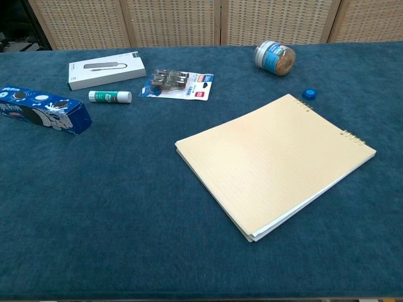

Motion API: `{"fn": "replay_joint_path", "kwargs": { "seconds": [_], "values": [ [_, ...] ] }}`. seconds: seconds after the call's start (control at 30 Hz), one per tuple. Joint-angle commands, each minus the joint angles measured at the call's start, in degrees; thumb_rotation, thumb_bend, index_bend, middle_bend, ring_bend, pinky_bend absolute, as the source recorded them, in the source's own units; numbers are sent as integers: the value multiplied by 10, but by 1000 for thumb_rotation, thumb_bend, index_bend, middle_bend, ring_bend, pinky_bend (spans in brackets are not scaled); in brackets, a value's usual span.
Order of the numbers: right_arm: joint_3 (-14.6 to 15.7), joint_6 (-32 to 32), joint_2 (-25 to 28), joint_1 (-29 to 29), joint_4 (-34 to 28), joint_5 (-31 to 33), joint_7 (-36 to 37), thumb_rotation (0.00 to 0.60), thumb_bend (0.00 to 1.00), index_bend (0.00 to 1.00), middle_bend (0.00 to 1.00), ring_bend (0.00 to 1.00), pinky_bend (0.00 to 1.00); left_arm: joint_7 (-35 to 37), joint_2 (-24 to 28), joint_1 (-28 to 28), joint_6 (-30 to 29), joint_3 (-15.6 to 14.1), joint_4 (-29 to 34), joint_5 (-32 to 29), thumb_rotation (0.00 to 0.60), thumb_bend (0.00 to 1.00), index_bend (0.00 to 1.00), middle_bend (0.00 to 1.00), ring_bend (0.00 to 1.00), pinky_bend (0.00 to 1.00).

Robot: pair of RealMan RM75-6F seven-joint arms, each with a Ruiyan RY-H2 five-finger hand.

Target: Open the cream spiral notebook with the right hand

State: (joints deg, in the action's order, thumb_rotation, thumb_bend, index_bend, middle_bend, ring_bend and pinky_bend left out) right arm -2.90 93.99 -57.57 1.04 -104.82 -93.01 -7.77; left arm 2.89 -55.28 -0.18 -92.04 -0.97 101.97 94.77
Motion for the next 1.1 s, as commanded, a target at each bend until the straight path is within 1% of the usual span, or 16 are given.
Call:
{"fn": "replay_joint_path", "kwargs": {
  "seconds": [0.03,0.23,0.37,0.5,0.57,0.6,0.67,0.7,0.77,0.83,0.9,1.03,1.1],
  "values": [
    [2,-1,0,-1,2,-6,2,600,0,0,0,0,0,6,2,1,-1,-1,0,2,600,0,0,0,0,0],
    [8,-12,-4,-4,3,-13,-5,600,0,0,0,0,0,19,5,2,-6,2,-4,-3,600,0,0,0,0,0],
    [9,-7,-2,-4,8,-23,7,600,0,0,0,0,0,10,4,0,-1,-3,0,5,600,0,0,0,0,0],
    [19,-23,-8,-12,17,-42,12,600,0,7,0,0,0,4,0,2,-8,-3,0,12,600,0,0,0,0,0],
    [28,-34,-18,-24,35,-80,10,600,0,86,0,0,0,5,-1,3,-7,-3,-1,10,600,0,0,0,0,0],
    [31,-35,-29,-33,54,-108,9,600,0,126,0,0,0,7,-1,3,-7,-3,-1,8,600,0,0,0,0,0],
    [36,-40,-43,-46,82,-144,10,600,0,239,0,0,0,10,0,3,-6,-3,-2,6,600,0,0,0,0,0],
    [41,-49,-52,-58,98,-167,16,600,0,270,0,0,0,10,0,3,-6,-2,-3,5,600,0,0,0,0,0],
    [50,-67,-62,-79,114,-195,36,600,37,345,0,0,0,9,0,2,-4,-2,-3,3,600,0,0,0,0,0],
    [57,-98,-69,-107,120,-214,63,600,91,370,0,0,0,6,-1,1,-2,-1,-2,3,600,0,0,0,0,0],
    [56,-126,-75,-129,127,-216,80,600,137,373,0,0,0,2,-2,0,0,-2,-1,3,600,0,0,0,0,0],
    [53,-183,-87,-167,132,-208,86,600,238,373,0,0,0,3,-1,1,-1,-4,0,7,600,0,0,0,0,0],
    [50,-204,-93,-179,128,-201,78,600,259,373,0,0,0,5,-1,1,-3,-2,-1,5,600,0,0,0,0,0]
  ]
}}
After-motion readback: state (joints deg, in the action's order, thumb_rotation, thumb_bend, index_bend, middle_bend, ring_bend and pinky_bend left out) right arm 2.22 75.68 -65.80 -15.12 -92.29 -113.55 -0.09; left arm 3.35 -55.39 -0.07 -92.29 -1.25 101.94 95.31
